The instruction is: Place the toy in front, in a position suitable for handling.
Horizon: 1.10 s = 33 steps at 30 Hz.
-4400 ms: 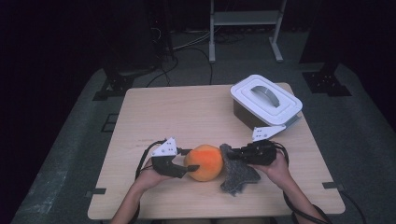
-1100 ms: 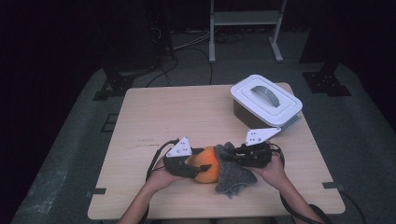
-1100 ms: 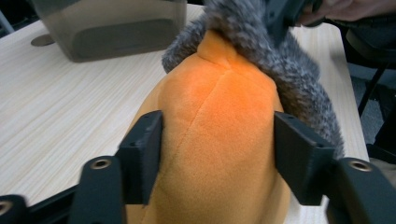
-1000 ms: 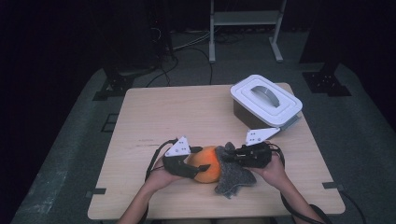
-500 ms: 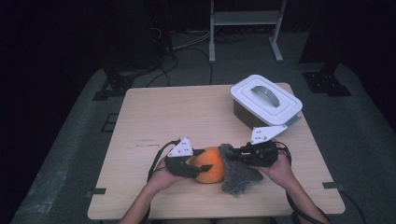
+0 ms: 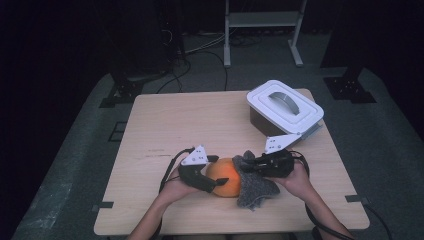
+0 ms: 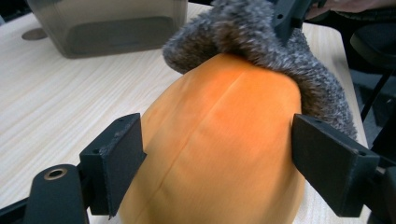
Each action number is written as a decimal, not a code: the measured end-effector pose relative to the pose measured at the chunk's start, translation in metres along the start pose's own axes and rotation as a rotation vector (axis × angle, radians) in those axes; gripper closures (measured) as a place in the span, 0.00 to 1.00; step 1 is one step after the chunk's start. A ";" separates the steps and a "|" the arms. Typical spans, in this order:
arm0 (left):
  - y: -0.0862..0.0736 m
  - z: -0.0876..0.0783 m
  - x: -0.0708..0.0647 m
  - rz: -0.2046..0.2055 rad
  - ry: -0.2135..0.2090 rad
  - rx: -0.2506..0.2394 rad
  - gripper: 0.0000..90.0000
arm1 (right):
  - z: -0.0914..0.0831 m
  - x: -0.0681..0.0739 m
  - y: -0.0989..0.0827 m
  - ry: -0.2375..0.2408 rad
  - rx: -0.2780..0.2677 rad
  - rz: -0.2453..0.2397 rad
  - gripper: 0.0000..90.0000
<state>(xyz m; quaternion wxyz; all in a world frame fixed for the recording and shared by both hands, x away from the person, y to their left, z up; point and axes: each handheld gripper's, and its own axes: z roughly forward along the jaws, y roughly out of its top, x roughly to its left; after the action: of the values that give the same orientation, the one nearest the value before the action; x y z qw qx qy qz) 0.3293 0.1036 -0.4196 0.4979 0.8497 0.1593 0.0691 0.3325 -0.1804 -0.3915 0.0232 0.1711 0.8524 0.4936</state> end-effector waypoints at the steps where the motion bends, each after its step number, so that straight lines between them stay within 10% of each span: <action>1: -0.002 0.002 0.001 0.000 -0.010 -0.003 0.21 | -0.001 -0.001 -0.002 0.003 0.001 0.005 0.90; 14: 0.004 0.007 -0.008 0.000 0.018 0.012 0.37 | -0.025 0.003 -0.009 -0.062 0.007 0.005 0.90; 20: 0.005 0.006 -0.010 0.014 0.018 0.017 0.34 | -0.008 0.013 0.005 -0.046 0.042 -0.051 0.89; 33: 0.004 0.008 -0.008 0.008 -0.033 0.018 0.25 | -0.010 0.003 -0.017 0.015 0.046 -0.015 0.90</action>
<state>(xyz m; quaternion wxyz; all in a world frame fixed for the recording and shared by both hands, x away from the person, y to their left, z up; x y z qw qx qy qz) 0.3251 0.0923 -0.4197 0.4924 0.8558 0.1482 0.0558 0.3232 -0.1958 -0.4007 0.0164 0.1615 0.8648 0.4751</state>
